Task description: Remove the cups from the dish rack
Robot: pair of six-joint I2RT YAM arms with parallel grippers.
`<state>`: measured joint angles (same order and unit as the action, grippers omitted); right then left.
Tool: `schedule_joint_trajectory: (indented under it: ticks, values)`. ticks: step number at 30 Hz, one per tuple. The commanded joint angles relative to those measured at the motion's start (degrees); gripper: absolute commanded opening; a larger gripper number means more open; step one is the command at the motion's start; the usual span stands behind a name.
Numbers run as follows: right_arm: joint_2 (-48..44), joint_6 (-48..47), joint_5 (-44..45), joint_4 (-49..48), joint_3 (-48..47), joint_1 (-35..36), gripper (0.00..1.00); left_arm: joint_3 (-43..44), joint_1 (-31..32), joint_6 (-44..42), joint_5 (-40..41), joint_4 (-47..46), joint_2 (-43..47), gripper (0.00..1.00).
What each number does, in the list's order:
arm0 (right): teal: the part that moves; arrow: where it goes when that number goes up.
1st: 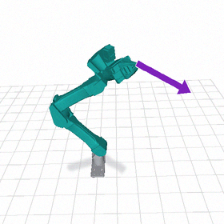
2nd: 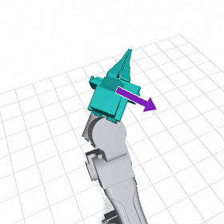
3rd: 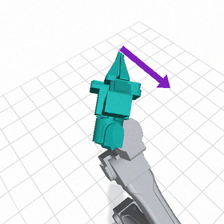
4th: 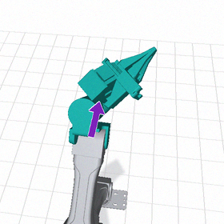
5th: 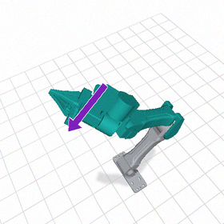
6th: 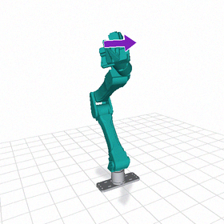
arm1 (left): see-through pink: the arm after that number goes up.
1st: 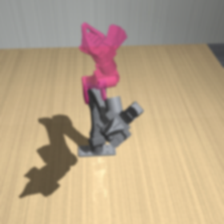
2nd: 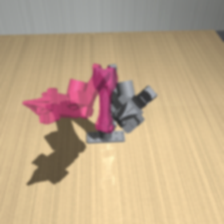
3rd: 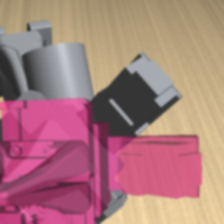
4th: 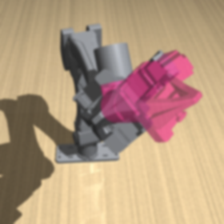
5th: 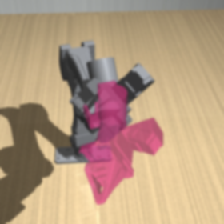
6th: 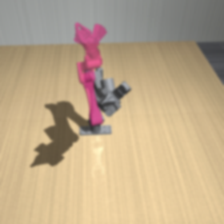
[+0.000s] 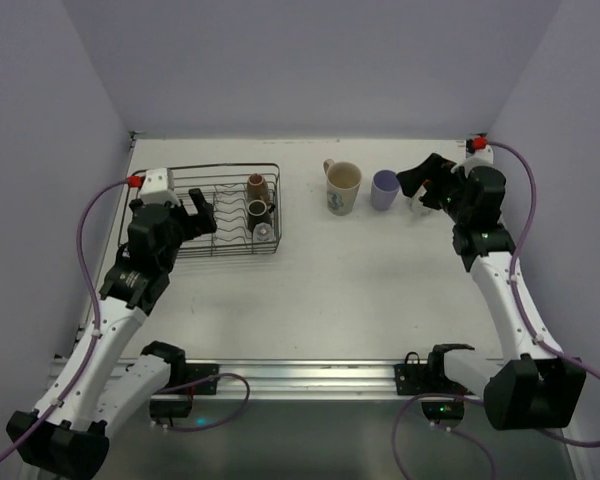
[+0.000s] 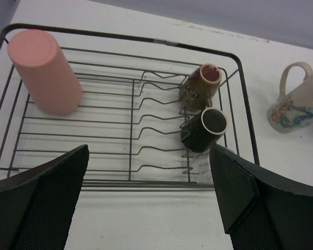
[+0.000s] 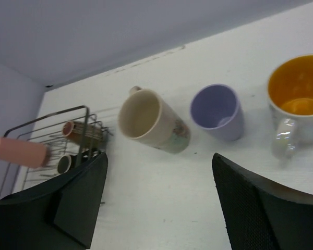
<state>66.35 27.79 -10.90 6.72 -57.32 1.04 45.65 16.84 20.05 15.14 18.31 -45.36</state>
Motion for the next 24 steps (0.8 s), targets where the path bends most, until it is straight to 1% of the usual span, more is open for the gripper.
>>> schedule_joint_trajectory:
  ticks: [1, 2, 3, 4, 6, 7, 9, 10, 12, 13, 14, 16, 20, 24]
  values:
    - [-4.54, 5.25, -12.89, -14.34, 9.56, 1.68, 0.85, 6.02, -1.54, 3.32, 7.89, -4.32, -5.24, 1.0]
    - [-5.26, 4.82, -14.05, -15.06, 10.55, 1.95, 0.87, 7.51, -3.64, 3.33, 7.54, -4.85, -9.26, 1.0]
    - [-5.78, 4.64, -14.15, -15.68, 11.35, 2.21, 0.89, 10.66, -4.88, 3.41, 7.45, -5.12, -11.48, 1.0]
    - [-6.23, 4.29, -14.94, -16.12, 12.75, 2.21, 0.9, 12.26, -6.28, 3.41, 7.54, -5.21, -15.68, 1.0]
    - [-6.4, 3.76, -14.95, -16.82, 13.63, 2.21, 0.9, 15.94, -9.8, 3.33, 7.63, -5.65, -19.48, 1.0]
    - [-6.41, 3.94, -14.51, -17.35, 14.51, 2.3, 0.9, 16.75, -11.81, 2.72, 7.71, -6.26, -22.98, 1.0]
    - [-6.49, 4.11, -14.68, -18.23, 14.61, 2.3, 0.9, 18.24, -13.49, 2.01, 7.72, -6.87, -25.99, 1.0]
    - [-6.49, 4.29, -15.2, -18.41, 14.6, 2.21, 0.9, 18.25, -15.15, 0.79, 7.28, -8.88, -28.44, 1.0]
    - [-6.49, 4.46, -16.44, -19.02, 14.87, 2.21, 0.9, 18.42, -16.66, -0.1, 6.32, -10.3, -30.65, 1.0]
    - [-6.49, 4.46, -16.26, -19.11, 14.96, 2.21, 0.9, 18.34, -18.75, -0.1, 5.44, -10.83, -32.66, 1.0]
    - [-6.49, 4.46, -16.26, -18.94, 14.87, 2.21, 0.9, 18.34, -19.47, -0.36, 4.56, -11.62, -33.38, 1.0]
    - [-5.88, 4.12, -15.3, -17.97, 14.43, 2.21, 0.9, 18.42, -20.0, -1.24, 5.77, -12.94, -35.92, 1.0]
    - [-4.56, 4.38, -16.0, -18.23, 14.25, 2.21, 0.9, 20.44, -21.41, -2.12, 8.76, -12.51, -39.71, 1.0]
    - [-4.21, 4.64, -16.88, -18.76, 14.43, 2.3, 0.9, 21.76, -23.34, -2.56, 6.31, -14.09, -42.87, 1.0]
